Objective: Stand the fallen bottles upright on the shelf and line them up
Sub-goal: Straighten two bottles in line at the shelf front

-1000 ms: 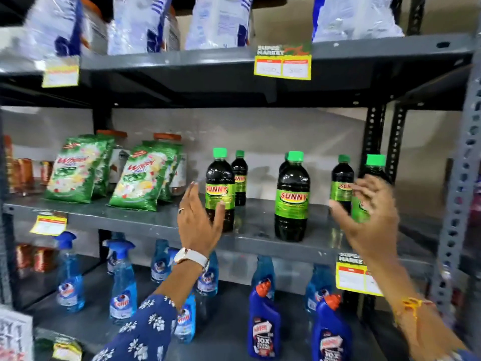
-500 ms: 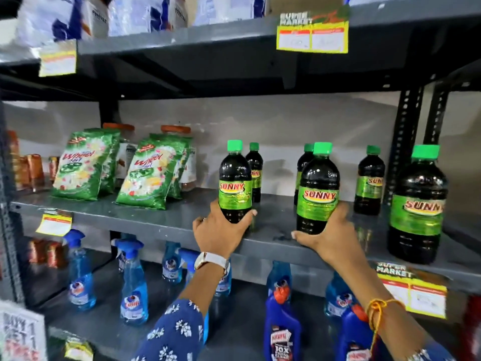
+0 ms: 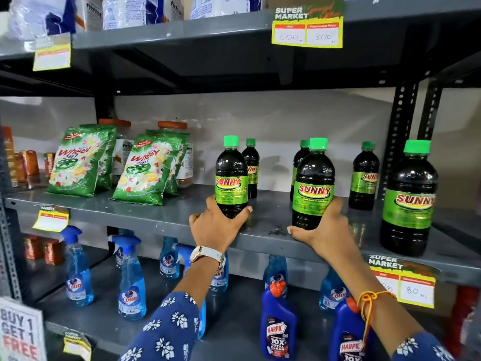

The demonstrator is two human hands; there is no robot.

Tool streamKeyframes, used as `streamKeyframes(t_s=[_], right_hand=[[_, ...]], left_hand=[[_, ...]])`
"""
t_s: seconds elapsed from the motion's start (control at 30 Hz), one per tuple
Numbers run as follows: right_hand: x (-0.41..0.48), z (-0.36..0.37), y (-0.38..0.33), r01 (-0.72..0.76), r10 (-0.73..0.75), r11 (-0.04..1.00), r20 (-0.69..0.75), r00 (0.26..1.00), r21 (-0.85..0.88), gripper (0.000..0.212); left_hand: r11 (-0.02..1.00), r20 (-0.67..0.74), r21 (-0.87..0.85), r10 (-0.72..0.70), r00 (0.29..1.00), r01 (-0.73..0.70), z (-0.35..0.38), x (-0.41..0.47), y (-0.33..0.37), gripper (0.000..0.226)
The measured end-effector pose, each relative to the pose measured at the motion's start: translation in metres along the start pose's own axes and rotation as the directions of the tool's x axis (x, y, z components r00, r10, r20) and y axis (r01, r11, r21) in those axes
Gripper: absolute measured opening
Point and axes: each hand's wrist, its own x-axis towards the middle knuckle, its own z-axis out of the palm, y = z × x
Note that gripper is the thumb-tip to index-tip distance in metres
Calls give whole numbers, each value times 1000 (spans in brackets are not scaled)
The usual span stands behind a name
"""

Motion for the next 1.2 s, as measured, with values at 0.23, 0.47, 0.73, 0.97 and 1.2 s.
streamKeyframes(t_s=[0.23,0.47,0.73,0.97,1.2], right_hand=[[-27,-22,-11,98,-83,976,-81,993,193,123],[-17,-111,40,296,-229,955,-688,688,-22,88],[-3,-124,99,-163,170,979,-50,984,121,89],[-2,-119,102,-57,57,998,-52,997,-2,55],[-3,-119,101,-64,62,997,-59,996,-33,60]], left_hand=[[989,-155,-142,27,988,-49,-12,-11,10,109],[831,-53,-405,394,917,-381,-6,-46,104,97],[977,211,-202,111,971,-67,29,-68,126,87],[986,159,-135,122,980,-101,35,-67,124,78],[985,133,-140,118,984,-100,35,-69,126,75]])
